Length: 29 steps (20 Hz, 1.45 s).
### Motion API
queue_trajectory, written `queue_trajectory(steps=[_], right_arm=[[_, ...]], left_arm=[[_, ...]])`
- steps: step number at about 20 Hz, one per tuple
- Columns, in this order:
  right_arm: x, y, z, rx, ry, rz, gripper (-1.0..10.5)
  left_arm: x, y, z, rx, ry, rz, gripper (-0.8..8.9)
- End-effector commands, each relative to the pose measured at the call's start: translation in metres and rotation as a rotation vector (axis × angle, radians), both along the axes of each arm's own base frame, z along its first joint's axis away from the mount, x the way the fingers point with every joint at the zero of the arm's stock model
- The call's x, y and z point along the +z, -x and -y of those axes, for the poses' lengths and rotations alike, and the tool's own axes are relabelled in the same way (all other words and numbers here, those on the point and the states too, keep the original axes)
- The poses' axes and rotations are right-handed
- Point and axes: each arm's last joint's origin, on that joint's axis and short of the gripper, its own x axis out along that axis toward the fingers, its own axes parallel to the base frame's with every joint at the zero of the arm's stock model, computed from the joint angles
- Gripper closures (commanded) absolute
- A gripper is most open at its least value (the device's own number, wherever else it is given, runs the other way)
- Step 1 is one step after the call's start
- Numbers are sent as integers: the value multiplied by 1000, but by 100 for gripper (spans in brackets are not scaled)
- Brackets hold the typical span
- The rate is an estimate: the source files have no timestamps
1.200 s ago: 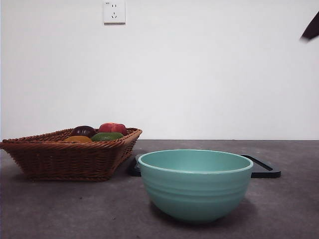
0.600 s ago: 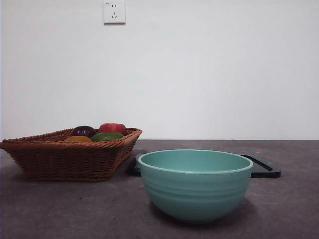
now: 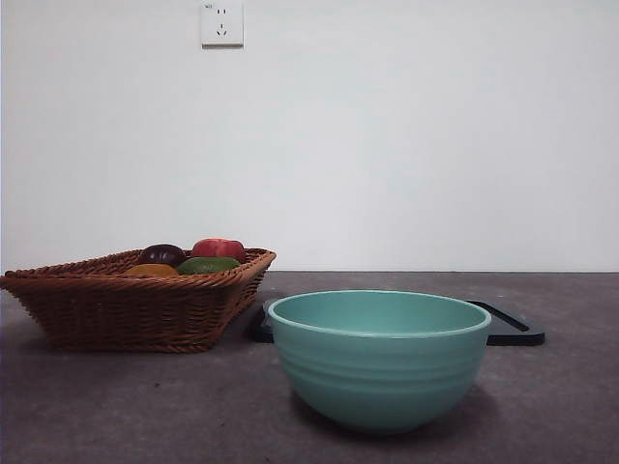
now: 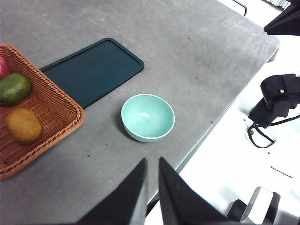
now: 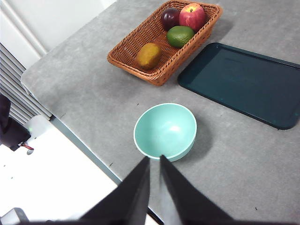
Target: Pick up the wifruite, put it on the bowl, pick up the plate, put it on desk
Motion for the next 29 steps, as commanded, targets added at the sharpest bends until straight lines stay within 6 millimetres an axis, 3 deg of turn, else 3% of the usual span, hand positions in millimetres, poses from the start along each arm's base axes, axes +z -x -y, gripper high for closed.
queue_trajectory(steps=[1,7,11,14,16,18,22,24,29], right_arm=[[5,2,1,11,-15,21,922],[5,2,1,11,-15,21,922],[5,2,1,11,-15,21,922],[5,2,1,11,-15,21,922],[5,2,1,11,-15,21,922],[5,2,1,11,-15,21,922],[5,2,1,11,-15,21,922],[5,2,1,11,-15,21,922],[5,2,1,11,-15,21,922]], left_arm=[[3,1,0,-7,12,15,787],[3,0,0,7,11,14,787],[-12,-15,-1,160,-7,53,787],[-55,-50,-3,345,54,237,787],[-102,-70,-8,435,90,365,788],[-144,-80,-14,584,154,425,789],[-208,-81,-22,812,165,409,789],[-229,-78,-24,869,134,385,789],[-250,-74,-25,896,130,408,789]])
